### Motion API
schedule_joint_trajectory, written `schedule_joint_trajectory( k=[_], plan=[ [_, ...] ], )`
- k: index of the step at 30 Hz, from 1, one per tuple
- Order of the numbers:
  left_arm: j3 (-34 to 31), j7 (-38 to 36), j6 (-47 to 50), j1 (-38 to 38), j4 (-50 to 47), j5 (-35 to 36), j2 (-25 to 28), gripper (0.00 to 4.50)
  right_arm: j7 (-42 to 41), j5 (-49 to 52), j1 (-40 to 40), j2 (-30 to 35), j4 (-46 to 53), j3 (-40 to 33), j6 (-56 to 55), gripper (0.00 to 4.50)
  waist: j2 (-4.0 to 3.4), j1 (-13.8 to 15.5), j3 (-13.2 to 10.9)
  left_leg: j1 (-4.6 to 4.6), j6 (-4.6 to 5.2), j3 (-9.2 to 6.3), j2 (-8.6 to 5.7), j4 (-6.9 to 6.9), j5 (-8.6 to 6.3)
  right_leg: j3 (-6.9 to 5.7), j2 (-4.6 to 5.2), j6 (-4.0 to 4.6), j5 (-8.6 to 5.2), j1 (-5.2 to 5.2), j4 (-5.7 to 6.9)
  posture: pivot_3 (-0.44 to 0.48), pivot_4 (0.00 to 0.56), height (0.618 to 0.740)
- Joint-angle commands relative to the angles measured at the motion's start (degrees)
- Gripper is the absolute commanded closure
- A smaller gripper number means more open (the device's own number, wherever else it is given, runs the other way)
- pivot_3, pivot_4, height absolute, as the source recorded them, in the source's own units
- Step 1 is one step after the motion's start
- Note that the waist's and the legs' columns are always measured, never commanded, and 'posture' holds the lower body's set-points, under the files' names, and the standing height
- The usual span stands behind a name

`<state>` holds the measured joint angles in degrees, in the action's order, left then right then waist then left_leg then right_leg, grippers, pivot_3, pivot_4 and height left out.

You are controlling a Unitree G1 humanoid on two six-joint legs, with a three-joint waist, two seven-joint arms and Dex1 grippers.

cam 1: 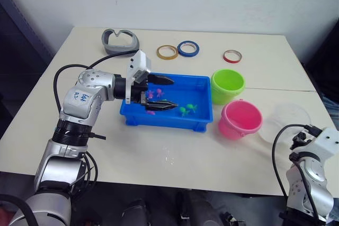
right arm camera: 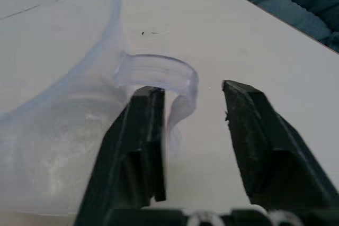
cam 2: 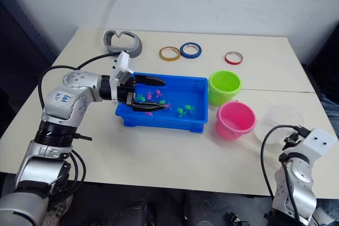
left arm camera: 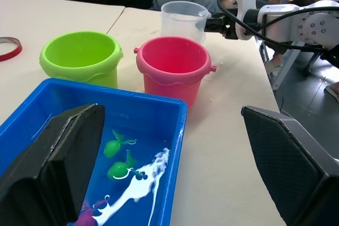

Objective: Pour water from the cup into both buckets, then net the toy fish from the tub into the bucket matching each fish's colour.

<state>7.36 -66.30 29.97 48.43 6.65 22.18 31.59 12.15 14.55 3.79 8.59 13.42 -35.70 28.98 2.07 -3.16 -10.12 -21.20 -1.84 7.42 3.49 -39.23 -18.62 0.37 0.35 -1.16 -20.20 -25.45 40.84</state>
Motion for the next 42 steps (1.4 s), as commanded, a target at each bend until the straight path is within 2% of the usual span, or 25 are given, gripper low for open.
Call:
schedule_joint_trajectory(
  k=[1, 17, 23, 32, 37, 42],
  plan=[
    [-1.1, -0.1, -0.2, 0.4, -1.9, 0.8, 0.2, 0.0, 0.5, 0.0, -0.4, 0.8, 3.1, -0.4, -1.6, 4.44, 0.0, -0.1, 0.0, 0.0, 0.0, 0.0, 0.0, 0.0, 0.0, 0.0, 0.0, 0.0, 0.0, 0.0, 0.0, 0.0, 0.15, 0.693],
    [-1.0, -0.3, -0.1, 0.5, -1.8, 0.9, -0.3, 0.0, 0.7, 1.2, -1.4, 1.3, 4.8, -0.6, -0.6, 4.48, 0.04, 0.1, 0.0, 0.0, 0.0, -0.04, -0.03, 0.0, 0.04, 0.0, 0.01, 0.0, 0.0, 0.01, 0.01, 0.0, 0.15, 0.693],
    [-1.0, -0.3, -0.3, 0.7, -1.4, 0.7, -0.3, 0.0, -1.3, 6.6, -0.9, 2.4, 6.4, -2.8, 3.0, 4.48, 0.04, 0.1, 0.0, 0.0, 0.0, -0.04, -0.03, 0.0, 0.04, 0.0, 0.01, 0.0, 0.0, 0.01, 0.02, 0.0, 0.15, 0.693],
    [-1.0, -0.8, -1.3, 2.1, 1.0, 0.4, -0.9, 0.0, -7.4, 14.9, -1.6, 12.3, 10.1, -6.0, 11.8, 4.48, -0.11, 0.1, -0.1, -0.02, 0.0, -0.04, -0.03, 0.0, 0.04, 0.0, 0.0, 0.0, -0.01, 0.01, 0.0, 0.0, 0.15, 0.693],
    [-1.8, -1.4, -1.0, 3.3, 2.4, 1.2, -1.4, 0.0, -12.5, 16.4, -1.2, 21.3, 11.5, -5.7, 15.8, 4.48, -0.32, 0.0, -0.2, -0.01, 0.02, -0.01, -0.06, 0.0, 0.05, 0.05, 0.0, -0.01, -0.01, 0.01, -0.01, 0.0, 0.15, 0.693],
    [-1.7, -2.7, -0.6, 3.4, 2.2, 1.8, -1.2, 0.0, -16.0, 16.3, -0.2, 26.8, 11.9, -4.7, 17.0, 4.48, -0.33, 0.0, -0.2, -0.01, 0.0, -0.05, -0.02, 0.04, 0.05, 0.04, -0.07, -0.02, -0.01, 0.01, -0.04, 0.0, 0.15, 0.693]
  ],
)
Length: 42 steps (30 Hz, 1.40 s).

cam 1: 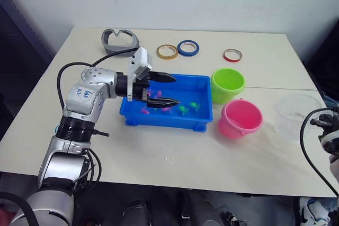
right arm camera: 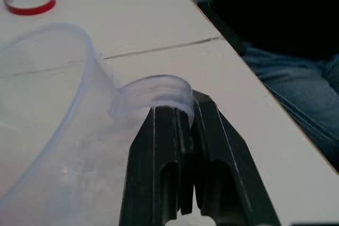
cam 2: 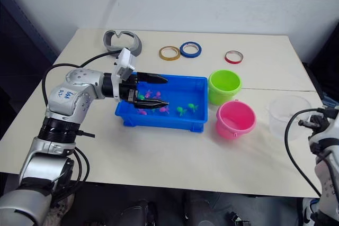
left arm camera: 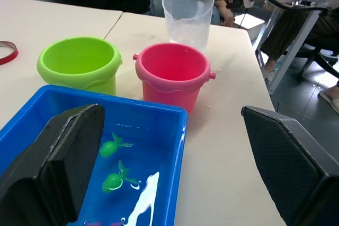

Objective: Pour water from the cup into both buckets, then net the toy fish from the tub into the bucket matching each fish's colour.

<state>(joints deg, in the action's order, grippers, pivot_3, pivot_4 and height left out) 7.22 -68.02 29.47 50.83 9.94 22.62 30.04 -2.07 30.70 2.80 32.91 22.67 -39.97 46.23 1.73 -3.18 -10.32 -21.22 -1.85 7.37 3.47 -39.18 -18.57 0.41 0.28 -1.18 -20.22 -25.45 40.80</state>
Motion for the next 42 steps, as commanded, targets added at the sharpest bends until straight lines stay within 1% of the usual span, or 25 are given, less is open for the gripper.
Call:
schedule_joint_trajectory(
  k=[1, 6, 11, 22, 30, 35, 42],
  plan=[
    [-1.5, -1.2, -0.1, 1.0, -1.2, 1.4, 0.4, 0.0, -2.6, -0.2, 1.2, 3.9, 2.7, 0.1, -0.2, 4.48, -0.01, 0.1, 0.0, -0.01, 0.0, -0.01, 0.0, 0.0, 0.0, 0.0, 0.0, 0.0, 0.0, 0.0, -0.01, 0.0, 0.15, 0.693],
    [-1.5, -2.0, 0.6, 0.6, -1.8, 2.1, 0.6, 0.0, -6.0, -1.8, 2.7, 9.0, 3.3, 3.1, -0.5, 4.48, -0.03, 0.0, 0.0, -0.03, 0.01, -0.01, -0.02, 0.0, 0.0, 0.0, 0.01, -0.01, 0.0, 0.0, -0.06, 0.0, 0.15, 0.693],
    [-1.5, -2.3, 0.4, 0.1, -2.0, 1.8, 0.8, 0.0, -9.6, -6.3, 3.4, 14.4, 3.2, 7.8, -3.2, 4.48, -0.03, 0.1, 0.0, -0.05, 0.01, -0.02, -0.02, 0.01, 0.0, 0.0, 0.0, -0.01, 0.0, 0.0, -0.1, 0.0, 0.15, 0.693],
    [-1.5, -1.9, -0.3, -0.4, -2.0, 1.5, 0.6, 0.0, -15.3, -15.1, 3.6, 20.6, 4.7, 12.3, -8.8, 4.48, -0.04, 0.1, 0.0, -0.12, 0.01, -0.08, -0.01, 0.03, 0.0, -0.04, 0.0, -0.02, 0.01, 0.0, -0.22, 0.0, 0.15, 0.693],
    [-1.2, -2.0, -0.6, -0.3, -1.5, 1.3, 0.5, 0.0, -18.8, -21.3, 2.9, 22.9, 7.9, 15.1, -11.8, 4.48, -0.04, 0.2, 0.0, -0.12, 0.01, -0.09, -0.01, 0.03, 0.0, -0.05, 0.0, -0.02, 0.01, 0.0, -0.22, 0.0, 0.15, 0.693],
    [-1.0, -2.1, -0.9, 0.0, -0.9, 1.0, 0.5, 0.0, -19.3, -26.8, 1.8, 23.5, 9.7, 18.4, -13.4, 4.48, -0.04, 0.2, 0.0, -0.12, 0.01, -0.09, -0.01, 0.03, 0.0, -0.05, 0.01, -0.02, 0.01, 0.0, -0.22, 0.0, 0.15, 0.693],
    [-0.9, -2.1, -1.1, 0.3, -0.7, 0.9, 0.4, 0.0, -19.7, -31.9, 2.8, 23.3, 9.8, 21.2, -15.2, 4.48, -0.04, 0.2, 0.0, -0.11, 0.01, -0.08, -0.01, 0.02, 0.0, -0.05, 0.01, -0.02, 0.01, 0.0, -0.21, 0.0, 0.15, 0.693]
  ],
)
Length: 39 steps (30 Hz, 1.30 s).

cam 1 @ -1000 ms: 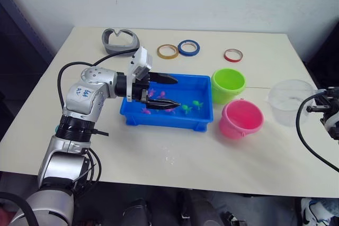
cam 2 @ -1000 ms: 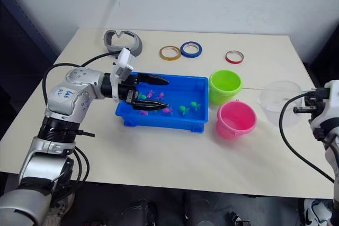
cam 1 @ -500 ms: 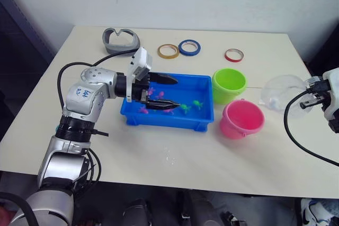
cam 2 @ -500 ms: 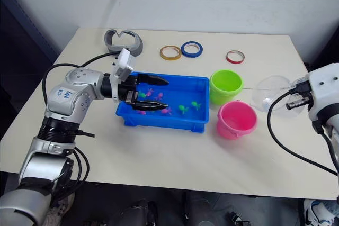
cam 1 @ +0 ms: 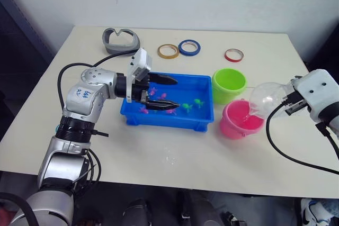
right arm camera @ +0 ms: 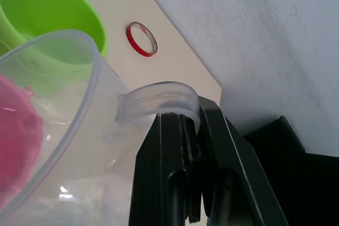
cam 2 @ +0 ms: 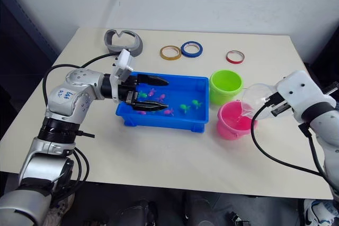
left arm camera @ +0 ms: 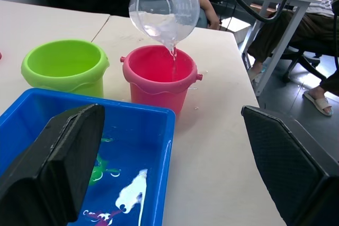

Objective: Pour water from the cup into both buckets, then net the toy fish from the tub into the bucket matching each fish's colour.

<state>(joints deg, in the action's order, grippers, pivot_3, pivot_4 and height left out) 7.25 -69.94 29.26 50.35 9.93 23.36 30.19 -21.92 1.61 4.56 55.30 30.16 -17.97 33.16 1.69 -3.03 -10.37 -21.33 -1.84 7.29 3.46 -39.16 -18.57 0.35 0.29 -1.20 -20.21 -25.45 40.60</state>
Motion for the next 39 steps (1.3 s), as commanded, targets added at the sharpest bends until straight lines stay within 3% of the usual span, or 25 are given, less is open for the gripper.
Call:
schedule_joint_trajectory(
  k=[1, 23, 39],
  plan=[
    [-0.9, -0.2, -0.9, 0.7, -0.7, 0.1, 0.2, 0.0, 0.0, -3.5, 1.0, 1.0, 2.3, -0.4, -2.5, 4.48, 0.0, 0.0, 0.0, 0.0, 0.0, 0.0, 0.0, 0.0, 0.0, 0.0, 0.0, 0.0, 0.0, 0.0, 0.0, 0.0, 0.15, 0.693],
    [-0.8, -0.4, -0.2, 0.5, -1.5, 0.1, 0.7, 0.0, 0.4, -13.8, 3.1, -2.0, -1.6, 3.0, -8.4, 4.48, 0.0, 0.0, 0.0, 0.01, 0.0, 0.01, 0.0, -0.02, 0.0, 0.0, 0.01, 0.0, 0.0, 0.0, 0.03, 0.0, 0.15, 0.693],
    [-1.1, 0.1, 0.1, 0.0, -2.3, 0.2, 1.0, 0.0, -3.3, -12.8, 4.3, -3.8, -1.6, 2.2, -5.4, 4.48, 0.0, 0.0, 0.0, 0.03, 0.0, 0.03, 0.0, -0.05, 0.0, 0.0, 0.01, 0.01, 0.0, 0.0, 0.09, 0.0, 0.15, 0.693]
  ],
)
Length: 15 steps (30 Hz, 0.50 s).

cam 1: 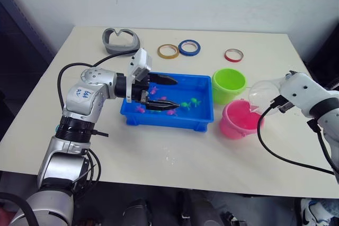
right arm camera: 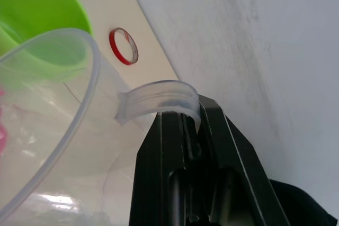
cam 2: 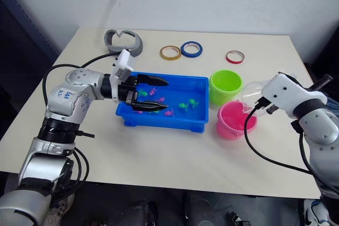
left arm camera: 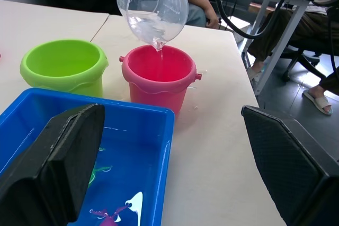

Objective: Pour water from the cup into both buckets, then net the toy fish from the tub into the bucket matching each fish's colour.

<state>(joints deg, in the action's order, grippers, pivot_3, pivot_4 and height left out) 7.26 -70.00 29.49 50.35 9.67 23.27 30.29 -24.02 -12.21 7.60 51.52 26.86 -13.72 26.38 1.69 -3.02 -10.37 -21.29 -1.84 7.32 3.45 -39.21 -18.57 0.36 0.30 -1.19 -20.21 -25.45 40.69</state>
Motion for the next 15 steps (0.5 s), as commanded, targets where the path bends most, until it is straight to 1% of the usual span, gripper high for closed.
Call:
schedule_joint_trajectory(
  k=[1, 5, 9, 15],
  plan=[
    [-1.2, 0.2, -0.2, -0.1, -2.1, 0.3, 0.9, 0.0, -1.9, 1.8, 1.6, -0.3, 1.6, -2.4, 2.7, 4.48, 0.0, 0.0, 0.0, 0.0, 0.0, 0.0, 0.0, 0.0, 0.0, 0.0, 0.0, 0.0, 0.0, 0.0, 0.0, 0.0, 0.15, 0.693],
    [-1.2, 0.2, -0.1, -0.1, -2.1, 0.3, 1.1, 0.0, -3.0, 4.7, 2.7, -2.2, 1.4, -4.4, 7.4, 4.48, 0.0, 0.0, 0.0, 0.01, 0.0, 0.0, 0.01, -0.01, 0.0, 0.0, 0.0, 0.0, 0.0, 0.0, 0.03, 0.0, 0.15, 0.693],
    [-1.3, 0.2, 0.0, -0.3, -2.2, 0.4, 1.3, 0.0, -2.3, 8.6, 4.5, -6.1, 1.2, -8.0, 11.9, 4.48, 0.0, 0.0, 0.0, 0.01, 0.0, 0.0, 0.01, -0.02, 0.0, 0.0, 0.0, 0.0, 0.0, 0.0, 0.04, 0.0, 0.15, 0.693],
    [-1.3, 0.4, 0.1, -0.4, -2.3, 0.5, 1.4, 0.0, -1.9, 13.6, 7.2, -9.4, 1.2, -12.1, 16.8, 4.48, 0.0, 0.0, 0.0, 0.04, 0.0, 0.02, 0.0, -0.02, 0.0, 0.01, 0.01, 0.01, 0.0, 0.0, 0.09, 0.0, 0.15, 0.693]
  ],
)
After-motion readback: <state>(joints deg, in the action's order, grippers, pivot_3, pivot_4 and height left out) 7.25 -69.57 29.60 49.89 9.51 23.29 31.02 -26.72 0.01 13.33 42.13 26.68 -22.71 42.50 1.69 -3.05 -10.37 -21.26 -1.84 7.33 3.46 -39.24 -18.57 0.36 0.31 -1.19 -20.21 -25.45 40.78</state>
